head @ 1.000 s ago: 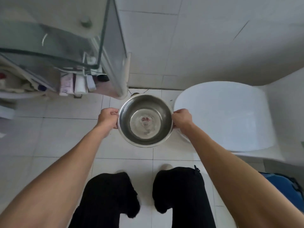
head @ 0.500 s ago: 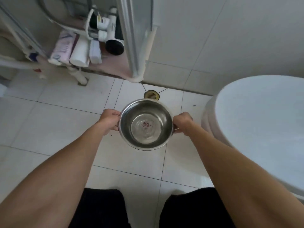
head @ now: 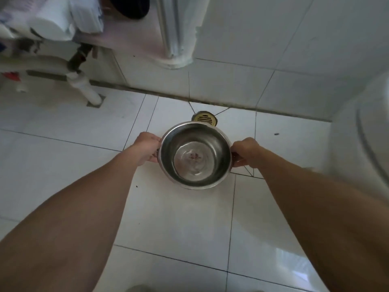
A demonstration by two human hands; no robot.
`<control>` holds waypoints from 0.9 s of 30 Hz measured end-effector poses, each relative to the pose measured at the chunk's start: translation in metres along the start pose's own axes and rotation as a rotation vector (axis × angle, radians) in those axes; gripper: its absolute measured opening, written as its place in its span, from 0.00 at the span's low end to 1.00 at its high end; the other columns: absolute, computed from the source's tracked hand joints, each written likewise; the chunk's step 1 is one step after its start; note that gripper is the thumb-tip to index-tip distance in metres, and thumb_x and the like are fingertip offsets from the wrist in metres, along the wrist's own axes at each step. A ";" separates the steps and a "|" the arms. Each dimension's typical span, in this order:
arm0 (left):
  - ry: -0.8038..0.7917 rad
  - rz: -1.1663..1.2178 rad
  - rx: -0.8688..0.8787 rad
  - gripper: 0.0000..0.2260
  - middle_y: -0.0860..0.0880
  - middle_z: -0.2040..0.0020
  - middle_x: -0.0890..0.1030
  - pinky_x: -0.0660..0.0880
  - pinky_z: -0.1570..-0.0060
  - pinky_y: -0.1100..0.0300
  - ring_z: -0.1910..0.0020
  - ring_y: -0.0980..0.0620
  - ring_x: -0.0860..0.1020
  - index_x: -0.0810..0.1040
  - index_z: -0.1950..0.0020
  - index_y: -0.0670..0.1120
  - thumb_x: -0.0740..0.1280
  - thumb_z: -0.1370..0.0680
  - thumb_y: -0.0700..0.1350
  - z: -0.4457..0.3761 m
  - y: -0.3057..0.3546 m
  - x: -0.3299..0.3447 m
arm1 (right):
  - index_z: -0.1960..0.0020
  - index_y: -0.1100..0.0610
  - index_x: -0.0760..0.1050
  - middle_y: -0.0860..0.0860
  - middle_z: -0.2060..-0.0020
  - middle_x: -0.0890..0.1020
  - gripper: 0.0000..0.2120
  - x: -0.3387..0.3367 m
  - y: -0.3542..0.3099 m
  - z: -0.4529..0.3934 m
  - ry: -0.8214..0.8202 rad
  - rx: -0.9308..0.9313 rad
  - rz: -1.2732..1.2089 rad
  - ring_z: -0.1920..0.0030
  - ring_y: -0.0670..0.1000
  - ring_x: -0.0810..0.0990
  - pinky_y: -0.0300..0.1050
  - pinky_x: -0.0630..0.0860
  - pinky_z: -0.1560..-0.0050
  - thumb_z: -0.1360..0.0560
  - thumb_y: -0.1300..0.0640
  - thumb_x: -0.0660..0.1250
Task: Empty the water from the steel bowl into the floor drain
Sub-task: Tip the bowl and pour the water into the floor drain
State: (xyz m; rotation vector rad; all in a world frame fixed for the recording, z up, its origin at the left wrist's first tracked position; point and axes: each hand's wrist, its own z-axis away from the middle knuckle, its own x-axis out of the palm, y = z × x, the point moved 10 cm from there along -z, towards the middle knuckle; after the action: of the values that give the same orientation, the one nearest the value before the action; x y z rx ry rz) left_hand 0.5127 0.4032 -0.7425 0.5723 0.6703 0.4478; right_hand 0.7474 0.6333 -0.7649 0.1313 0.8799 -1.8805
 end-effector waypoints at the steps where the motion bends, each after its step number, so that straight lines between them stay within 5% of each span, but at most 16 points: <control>1: 0.000 -0.006 -0.004 0.07 0.43 0.61 0.81 0.78 0.69 0.57 0.66 0.47 0.78 0.80 0.55 0.40 0.64 0.22 0.32 -0.004 0.001 0.003 | 0.57 0.64 0.79 0.55 0.75 0.84 0.06 0.002 0.001 -0.005 0.000 -0.008 -0.003 0.74 0.54 0.86 0.46 0.84 0.69 0.23 0.63 0.68; 4: 0.004 0.014 -0.035 0.06 0.42 0.62 0.81 0.79 0.66 0.55 0.66 0.46 0.77 0.80 0.54 0.39 0.64 0.21 0.34 -0.016 -0.005 0.011 | 0.54 0.65 0.80 0.59 0.63 0.86 0.06 0.008 0.003 -0.019 -0.002 -0.032 -0.018 0.64 0.57 0.88 0.53 0.86 0.57 0.22 0.62 0.68; 7: -0.001 0.019 -0.058 0.05 0.42 0.63 0.81 0.79 0.64 0.54 0.67 0.46 0.78 0.80 0.53 0.38 0.64 0.21 0.35 -0.022 -0.010 0.016 | 0.53 0.66 0.80 0.61 0.60 0.87 0.06 0.009 0.008 -0.026 0.011 -0.017 -0.013 0.62 0.59 0.88 0.55 0.86 0.54 0.22 0.62 0.69; 20: -0.057 0.018 -0.050 0.05 0.42 0.65 0.81 0.79 0.66 0.55 0.66 0.44 0.78 0.81 0.55 0.37 0.66 0.24 0.35 -0.031 -0.010 0.031 | 0.48 0.68 0.81 0.62 0.58 0.87 0.09 0.004 0.015 -0.029 0.011 -0.015 0.022 0.60 0.59 0.88 0.55 0.86 0.54 0.21 0.62 0.68; 27: -0.047 0.014 -0.030 0.06 0.42 0.65 0.81 0.78 0.69 0.56 0.68 0.46 0.78 0.82 0.52 0.35 0.65 0.24 0.33 -0.037 -0.001 0.031 | 0.47 0.68 0.80 0.61 0.60 0.86 0.09 0.001 0.010 -0.031 0.025 -0.007 0.043 0.66 0.58 0.86 0.49 0.85 0.63 0.22 0.62 0.69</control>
State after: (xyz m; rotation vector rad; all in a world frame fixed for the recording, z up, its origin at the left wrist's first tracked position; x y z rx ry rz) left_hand 0.5098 0.4323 -0.7810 0.5573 0.6143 0.4557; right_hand 0.7462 0.6504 -0.7930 0.1690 0.8938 -1.8397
